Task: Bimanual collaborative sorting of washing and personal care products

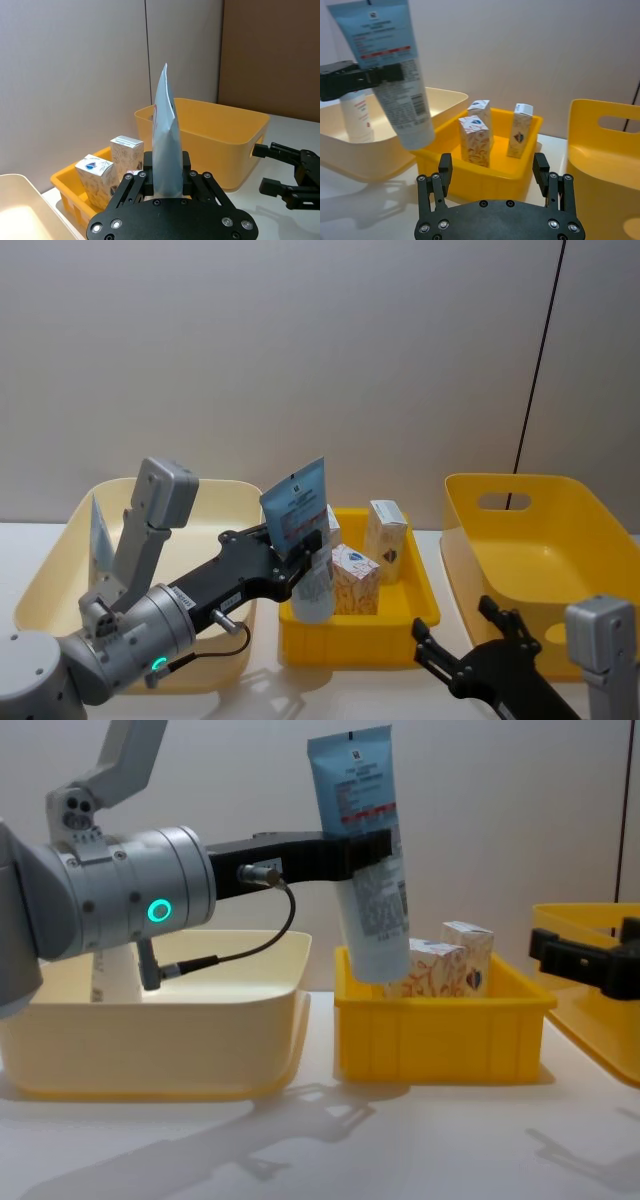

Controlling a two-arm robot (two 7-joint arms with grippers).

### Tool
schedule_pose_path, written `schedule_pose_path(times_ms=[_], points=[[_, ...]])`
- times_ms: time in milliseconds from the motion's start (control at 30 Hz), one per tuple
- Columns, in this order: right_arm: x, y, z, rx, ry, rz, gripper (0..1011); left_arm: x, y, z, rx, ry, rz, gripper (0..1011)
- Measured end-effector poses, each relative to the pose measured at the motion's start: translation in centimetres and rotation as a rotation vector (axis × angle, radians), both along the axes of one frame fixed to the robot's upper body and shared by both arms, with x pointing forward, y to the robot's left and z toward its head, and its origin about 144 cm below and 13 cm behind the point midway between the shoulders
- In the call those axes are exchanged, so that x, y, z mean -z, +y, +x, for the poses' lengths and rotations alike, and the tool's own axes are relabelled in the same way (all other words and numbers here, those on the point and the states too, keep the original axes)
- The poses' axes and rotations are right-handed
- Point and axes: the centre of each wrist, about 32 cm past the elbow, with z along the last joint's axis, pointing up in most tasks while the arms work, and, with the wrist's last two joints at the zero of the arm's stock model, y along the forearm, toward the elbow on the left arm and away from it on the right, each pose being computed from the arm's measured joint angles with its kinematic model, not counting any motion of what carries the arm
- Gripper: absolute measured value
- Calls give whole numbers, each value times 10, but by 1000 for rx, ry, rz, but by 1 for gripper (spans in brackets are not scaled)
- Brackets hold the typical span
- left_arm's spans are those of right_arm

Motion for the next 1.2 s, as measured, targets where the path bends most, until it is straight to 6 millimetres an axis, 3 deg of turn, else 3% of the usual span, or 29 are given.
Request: schedule_pose_path(times_ms=[333, 600, 1200], points=[[-10, 10, 3, -117, 3, -14, 1001, 1, -1, 0, -9, 1, 6, 286], [-20, 32, 10, -203, 3, -46, 1001, 1, -2, 0, -14, 1, 8, 286], [-22, 81, 22, -146, -1, -142, 1001, 2, -2, 0, -17, 1, 10, 286]])
